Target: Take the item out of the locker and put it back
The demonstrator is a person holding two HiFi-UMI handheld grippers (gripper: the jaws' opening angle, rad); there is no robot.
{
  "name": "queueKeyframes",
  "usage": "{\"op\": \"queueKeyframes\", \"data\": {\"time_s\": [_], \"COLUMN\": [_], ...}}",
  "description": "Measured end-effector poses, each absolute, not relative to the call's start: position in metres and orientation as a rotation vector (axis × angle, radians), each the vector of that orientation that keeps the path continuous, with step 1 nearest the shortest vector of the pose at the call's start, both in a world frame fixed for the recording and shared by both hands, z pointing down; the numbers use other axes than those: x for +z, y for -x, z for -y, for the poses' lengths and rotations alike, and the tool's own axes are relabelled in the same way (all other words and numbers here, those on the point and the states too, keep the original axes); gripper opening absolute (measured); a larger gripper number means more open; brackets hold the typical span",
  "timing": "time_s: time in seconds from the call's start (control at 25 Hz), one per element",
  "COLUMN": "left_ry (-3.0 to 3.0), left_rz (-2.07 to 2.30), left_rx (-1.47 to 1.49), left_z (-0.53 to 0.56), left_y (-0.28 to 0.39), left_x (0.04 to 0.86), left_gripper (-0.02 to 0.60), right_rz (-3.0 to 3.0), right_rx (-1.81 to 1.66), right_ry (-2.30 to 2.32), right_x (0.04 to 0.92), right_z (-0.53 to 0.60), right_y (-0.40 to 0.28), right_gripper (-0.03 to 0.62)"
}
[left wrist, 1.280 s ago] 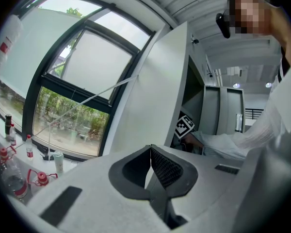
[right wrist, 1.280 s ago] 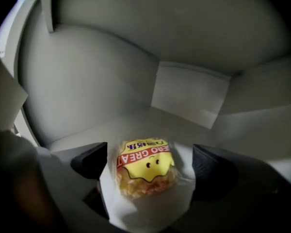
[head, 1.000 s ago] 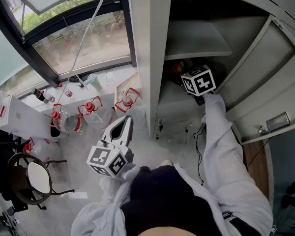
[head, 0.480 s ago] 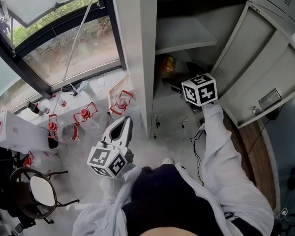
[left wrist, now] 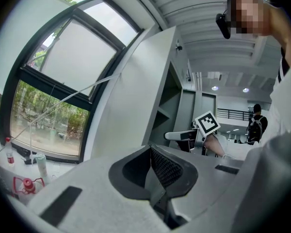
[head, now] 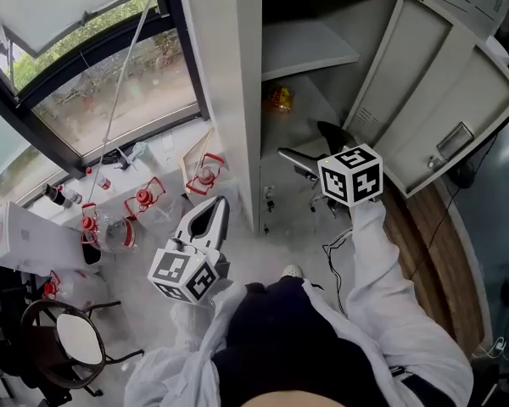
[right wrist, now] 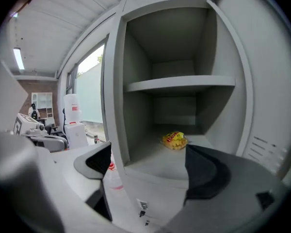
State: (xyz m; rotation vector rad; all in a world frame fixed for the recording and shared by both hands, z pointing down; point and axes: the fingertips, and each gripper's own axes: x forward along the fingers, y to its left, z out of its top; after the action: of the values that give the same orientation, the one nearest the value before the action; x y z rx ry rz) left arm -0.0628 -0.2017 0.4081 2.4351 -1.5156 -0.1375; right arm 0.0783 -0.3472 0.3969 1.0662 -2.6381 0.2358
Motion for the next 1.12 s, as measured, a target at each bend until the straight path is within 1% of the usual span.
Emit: {"op": "queueKeyframes", "data": {"time_s": [0.04, 0.16, 0.24, 0.44, 0.72, 0.92, 0.96, 1.12], "left_ry": [-2.444, -2.468, -2.482, -2.524, -2.558, -2.550, -2.545, -2.528], "left_rz": [1.507, 1.484, 1.469, 1.426, 1.393, 1.392, 1.395, 1.413], "left_rx": [-0.136, -0.133, -0.136, -0.140, -0.148, -0.138, -0.136, -0.119], "left_z": [0.200, 0.196, 0.193, 0.192, 0.193, 0.194, 0.194, 0.197], "left_y": [0.063, 0.063, 0.061, 0.051, 0.041, 0.037, 0.038, 0.040], "left_x": [0.407, 0.405, 0.403, 0.397, 0.391, 0.395, 0.396, 0.404], "left_gripper": [0.008, 0.008, 0.008, 0.008, 0.008, 0.008, 0.008, 0.008], "right_rz": [2.652, 2.690, 2.702, 2.718, 2.770, 2.705, 2.699, 2.668], "right_rx": [0.249, 0.267, 0.259, 0.182, 0.162, 0.125, 0.131, 0.172], "right_ry": [-1.078, -1.117, -1.149, -1.232, -1.441, -1.606, -1.617, -1.610], "right_x": [0.394, 0.387, 0.382, 0.366, 0.348, 0.356, 0.360, 0.382], "right_z": [0.339, 0.315, 0.300, 0.267, 0.238, 0.224, 0.222, 0.218], "right_y": [-0.079, -0.082, -0.088, -0.109, -0.145, -0.167, -0.169, -0.175], "right_gripper": [0.468, 0.456, 0.436, 0.349, 0.131, 0.010, 0.000, 0.000]}}
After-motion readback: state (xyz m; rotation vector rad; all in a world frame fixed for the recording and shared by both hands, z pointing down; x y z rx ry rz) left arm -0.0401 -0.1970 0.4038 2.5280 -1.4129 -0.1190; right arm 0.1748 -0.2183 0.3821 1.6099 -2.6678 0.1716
